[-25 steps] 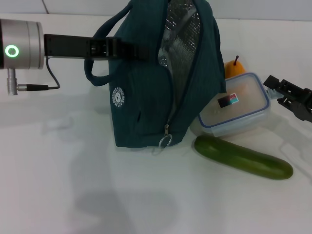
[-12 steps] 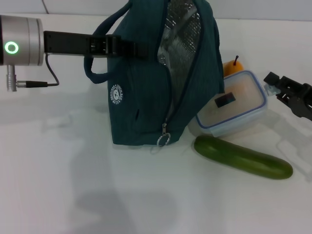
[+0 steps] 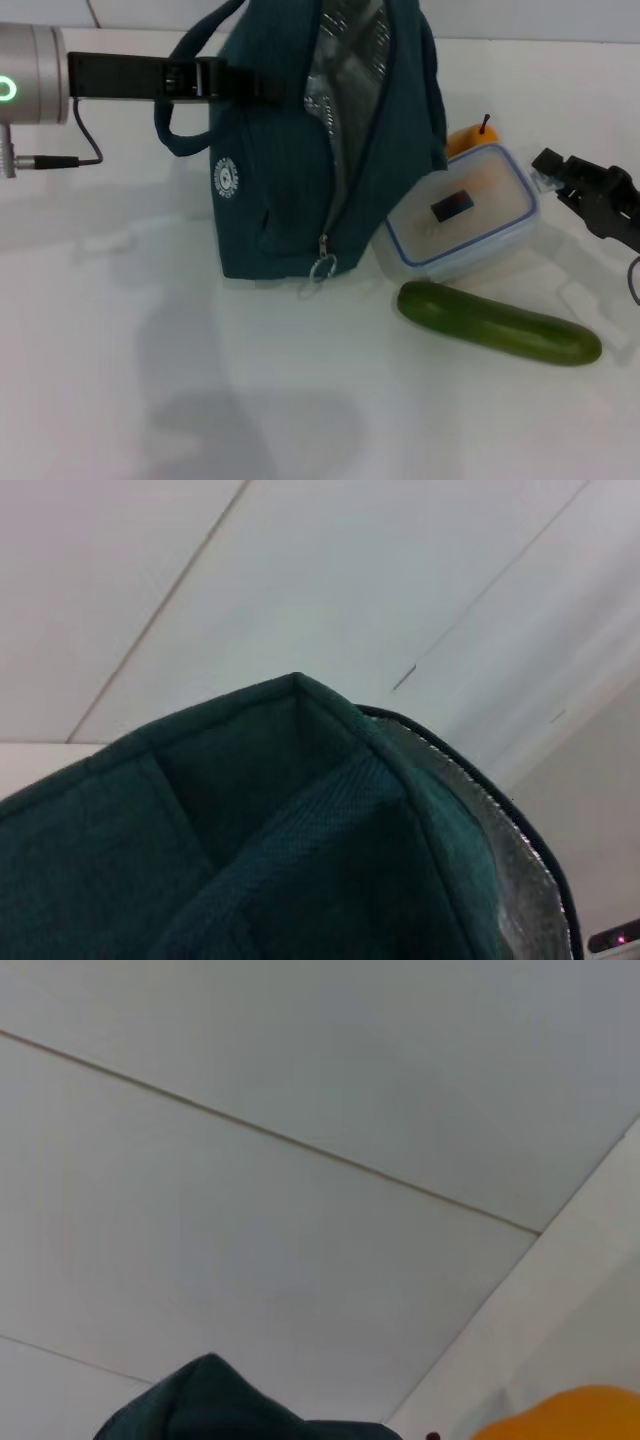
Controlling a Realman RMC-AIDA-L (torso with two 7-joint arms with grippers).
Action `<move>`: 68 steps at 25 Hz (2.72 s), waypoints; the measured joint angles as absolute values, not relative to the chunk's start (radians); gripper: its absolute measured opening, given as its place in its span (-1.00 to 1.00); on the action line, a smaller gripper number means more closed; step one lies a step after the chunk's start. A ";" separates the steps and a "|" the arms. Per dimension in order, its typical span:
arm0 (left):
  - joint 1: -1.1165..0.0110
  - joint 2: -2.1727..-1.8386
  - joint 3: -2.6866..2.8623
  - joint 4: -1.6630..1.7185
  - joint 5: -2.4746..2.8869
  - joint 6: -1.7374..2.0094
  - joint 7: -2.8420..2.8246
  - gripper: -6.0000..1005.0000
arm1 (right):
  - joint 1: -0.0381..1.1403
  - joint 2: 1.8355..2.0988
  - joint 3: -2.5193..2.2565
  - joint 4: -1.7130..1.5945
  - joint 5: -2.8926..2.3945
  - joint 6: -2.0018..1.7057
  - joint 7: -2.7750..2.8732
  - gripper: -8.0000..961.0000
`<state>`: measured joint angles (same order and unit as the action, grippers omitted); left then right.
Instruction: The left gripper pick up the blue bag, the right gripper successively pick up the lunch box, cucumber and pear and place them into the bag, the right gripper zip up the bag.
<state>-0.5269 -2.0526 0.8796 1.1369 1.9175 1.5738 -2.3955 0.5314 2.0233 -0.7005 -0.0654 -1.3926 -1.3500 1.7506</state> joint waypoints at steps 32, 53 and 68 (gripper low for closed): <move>-0.549 -2.051 0.867 1.080 1.914 1.574 -2.367 -0.91 | 0.546 2.023 -0.736 -0.066 -1.396 -1.379 1.768 -0.51; -0.546 -2.048 0.867 1.078 1.896 1.574 -2.365 -0.91 | 0.504 2.016 -0.725 -0.066 -1.332 -1.446 1.810 -0.79; -0.540 -2.043 0.867 1.074 1.888 1.574 -2.364 -0.91 | 0.368 2.008 -0.724 -0.076 -1.203 -1.574 1.843 -0.79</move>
<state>-0.5405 -2.0435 0.8667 1.0741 1.8884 1.5738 -2.3642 0.3678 2.0080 -0.7241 -0.0764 -1.2031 -1.5744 1.8435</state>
